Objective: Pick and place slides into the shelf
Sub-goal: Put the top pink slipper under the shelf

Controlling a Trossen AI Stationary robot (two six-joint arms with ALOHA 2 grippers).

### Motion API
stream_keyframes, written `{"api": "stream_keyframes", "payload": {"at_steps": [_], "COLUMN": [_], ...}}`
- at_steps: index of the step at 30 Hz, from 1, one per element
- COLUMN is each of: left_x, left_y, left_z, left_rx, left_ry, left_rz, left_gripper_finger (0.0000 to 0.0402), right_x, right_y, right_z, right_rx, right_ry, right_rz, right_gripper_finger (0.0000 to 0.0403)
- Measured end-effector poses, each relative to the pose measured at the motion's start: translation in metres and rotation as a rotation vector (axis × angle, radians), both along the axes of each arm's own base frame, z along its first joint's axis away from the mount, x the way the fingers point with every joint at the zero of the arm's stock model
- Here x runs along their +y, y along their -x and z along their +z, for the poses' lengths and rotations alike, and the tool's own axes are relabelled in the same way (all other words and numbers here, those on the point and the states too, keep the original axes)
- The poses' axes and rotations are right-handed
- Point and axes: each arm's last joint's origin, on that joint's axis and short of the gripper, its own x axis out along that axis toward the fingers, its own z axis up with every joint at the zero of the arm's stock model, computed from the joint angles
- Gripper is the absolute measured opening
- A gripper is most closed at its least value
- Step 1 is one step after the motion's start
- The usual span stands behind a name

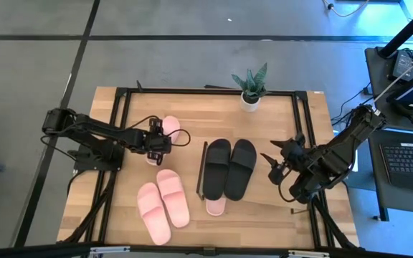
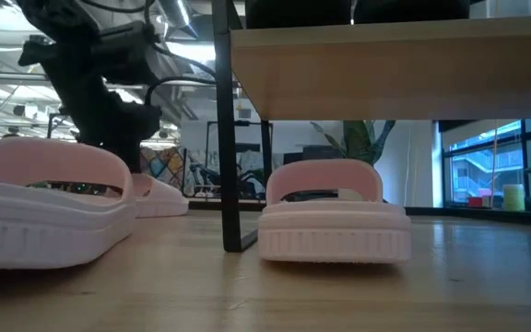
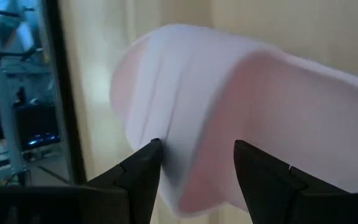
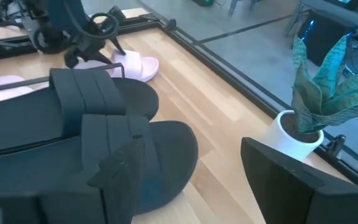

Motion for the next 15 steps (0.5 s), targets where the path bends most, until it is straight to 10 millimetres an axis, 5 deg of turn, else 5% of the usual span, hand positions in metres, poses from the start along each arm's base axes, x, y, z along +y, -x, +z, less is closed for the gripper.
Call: {"api": "stream_keyframes", "payload": {"at_steps": [7, 15], "left_x": [0.005, 0.008], "left_y": [-0.011, -0.012], "left_z": [0.005, 0.004], "left_rx": [-0.116, -0.15], "left_ry": [-0.046, 0.048], "left_rz": [0.009, 0.013], "left_gripper_finger": [0.0178, 0.0066], "right_x": [0.002, 0.002], "right_y": [-0.002, -0.002], "right_z": [0.001, 0.001], "right_rx": [-0.021, -0.012], "right_ry": [-0.021, -0.021], "right_rz": [0.001, 0.011], "right_gripper_finger": [0.0265, 0.0265]}}
